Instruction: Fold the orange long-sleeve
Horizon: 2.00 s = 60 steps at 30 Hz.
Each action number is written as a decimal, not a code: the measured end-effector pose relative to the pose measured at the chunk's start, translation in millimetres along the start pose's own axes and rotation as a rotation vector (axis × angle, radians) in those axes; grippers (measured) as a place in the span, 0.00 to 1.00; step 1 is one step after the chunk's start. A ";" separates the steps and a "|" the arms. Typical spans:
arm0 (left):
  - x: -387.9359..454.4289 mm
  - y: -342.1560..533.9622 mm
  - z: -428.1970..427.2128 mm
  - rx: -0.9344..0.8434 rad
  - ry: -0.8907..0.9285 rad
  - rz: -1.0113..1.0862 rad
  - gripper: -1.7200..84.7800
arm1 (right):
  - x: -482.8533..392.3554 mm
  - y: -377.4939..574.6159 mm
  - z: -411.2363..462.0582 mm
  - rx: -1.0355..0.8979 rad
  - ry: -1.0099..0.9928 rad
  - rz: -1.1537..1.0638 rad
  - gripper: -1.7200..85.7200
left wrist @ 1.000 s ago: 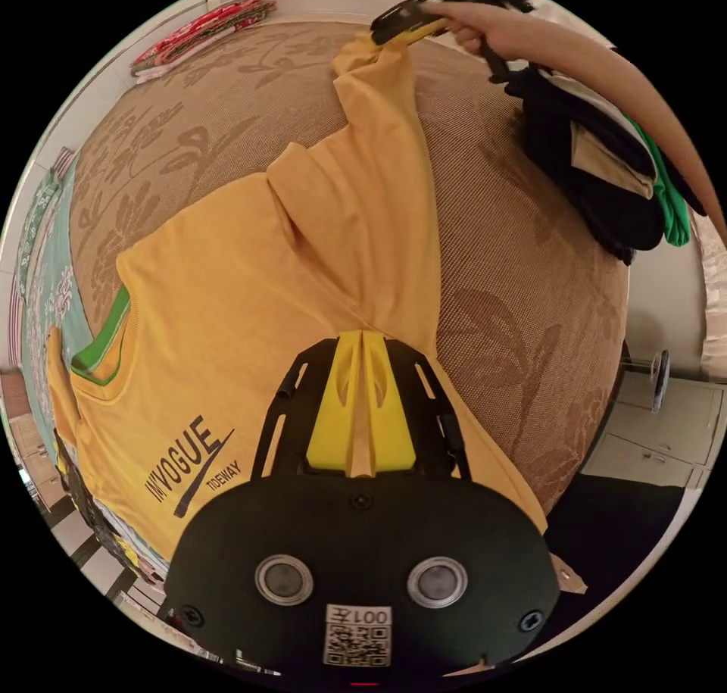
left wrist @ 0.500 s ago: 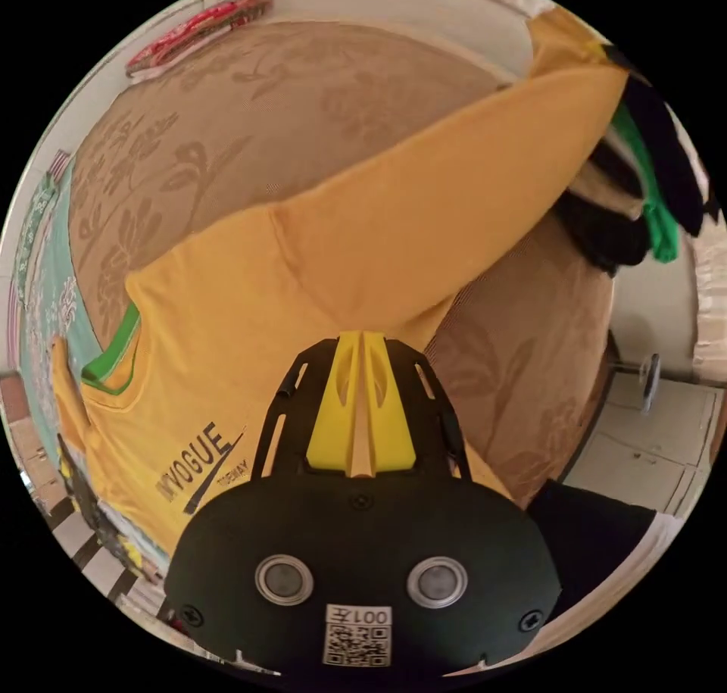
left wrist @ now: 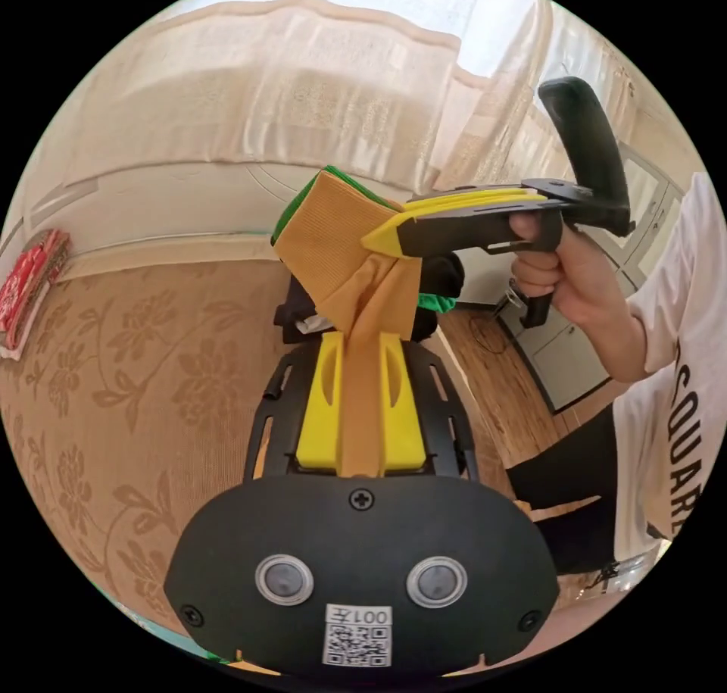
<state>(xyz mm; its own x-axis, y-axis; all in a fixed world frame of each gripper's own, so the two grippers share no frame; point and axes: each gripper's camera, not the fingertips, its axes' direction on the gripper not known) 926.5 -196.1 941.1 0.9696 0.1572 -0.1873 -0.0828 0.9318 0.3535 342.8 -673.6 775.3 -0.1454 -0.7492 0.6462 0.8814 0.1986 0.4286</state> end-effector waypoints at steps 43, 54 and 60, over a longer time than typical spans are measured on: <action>12.3 24.0 -37.8 0.001 0.509 0.142 0.01 | 129.1 246.7 -37.0 0.205 -0.359 -0.179 0.15; -22.9 23.9 -48.9 0.004 0.848 0.277 0.01 | 128.7 169.0 9.7 0.132 -0.750 -0.722 0.16; -28.6 16.1 -53.2 -0.052 0.798 0.287 0.01 | 125.1 134.5 23.3 -0.060 -0.717 -0.783 0.05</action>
<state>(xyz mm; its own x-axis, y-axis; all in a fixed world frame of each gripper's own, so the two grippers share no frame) 885.2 -168.2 903.4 0.4580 0.5551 -0.6944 -0.3301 0.8314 0.4470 432.7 -725.9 928.5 -0.8956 -0.1030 0.4329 0.4449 -0.2237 0.8672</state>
